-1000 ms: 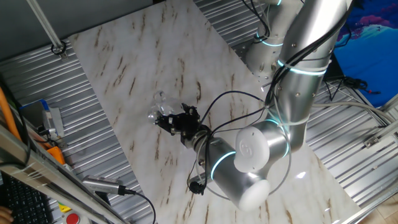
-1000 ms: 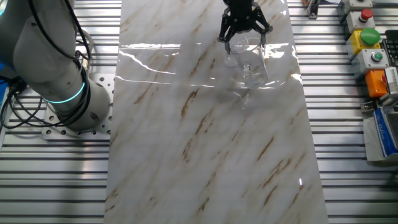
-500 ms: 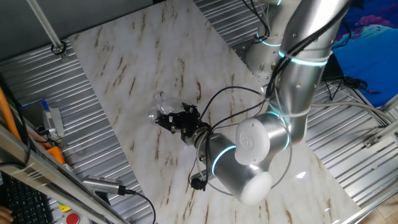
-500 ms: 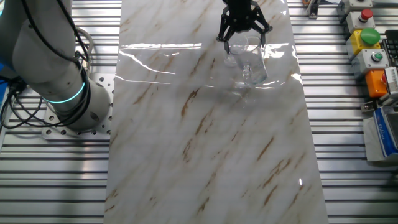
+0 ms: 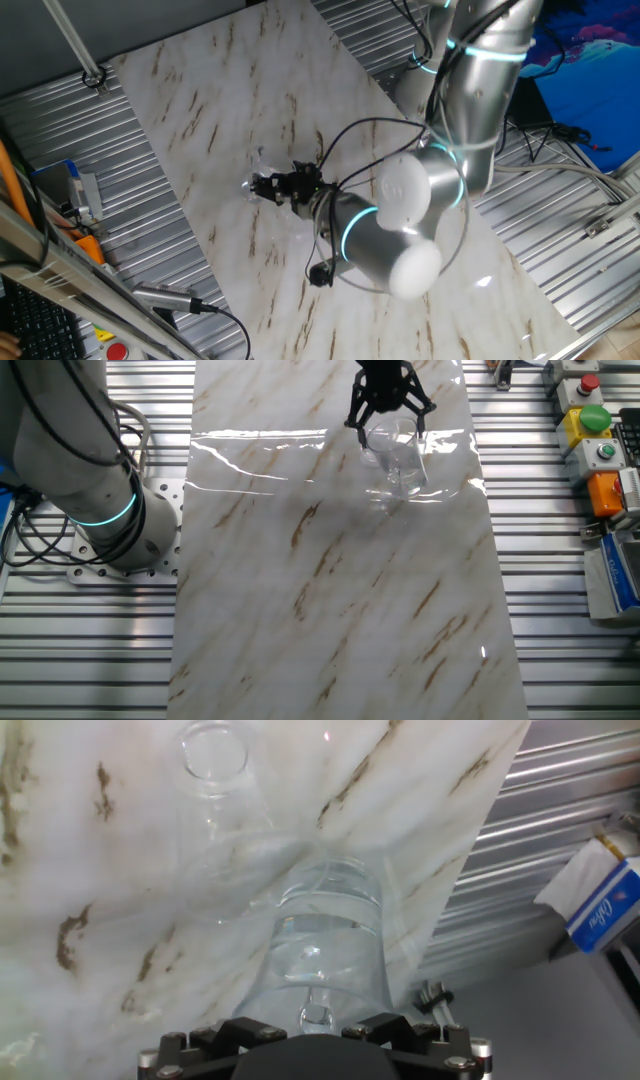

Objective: Pour the water from one cup into another empty cup

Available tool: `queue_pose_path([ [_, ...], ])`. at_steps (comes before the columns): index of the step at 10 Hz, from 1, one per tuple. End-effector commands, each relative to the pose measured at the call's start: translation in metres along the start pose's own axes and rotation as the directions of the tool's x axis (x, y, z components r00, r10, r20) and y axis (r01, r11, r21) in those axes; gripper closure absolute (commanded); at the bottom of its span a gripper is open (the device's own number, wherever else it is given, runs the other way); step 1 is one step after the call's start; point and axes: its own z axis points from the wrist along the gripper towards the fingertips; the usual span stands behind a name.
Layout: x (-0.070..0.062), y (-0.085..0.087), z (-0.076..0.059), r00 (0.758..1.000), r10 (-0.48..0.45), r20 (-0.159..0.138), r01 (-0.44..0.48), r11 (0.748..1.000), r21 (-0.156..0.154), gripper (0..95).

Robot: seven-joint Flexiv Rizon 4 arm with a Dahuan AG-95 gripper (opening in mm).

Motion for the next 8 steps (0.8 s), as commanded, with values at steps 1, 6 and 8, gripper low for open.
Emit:
queue_pose_path([
  [1, 0.0027, 0.0030, 0.0034, 0.994, 0.002, 0.111, 0.000, 1.000, -0.015, 95.0],
  [6, 0.0035, 0.0043, 0.0058, 0.982, -0.009, 0.188, 0.015, 0.999, -0.029, 95.0],
  [8, 0.0040, 0.0049, 0.0066, 0.979, -0.010, 0.201, 0.017, 0.999, -0.032, 95.0],
])
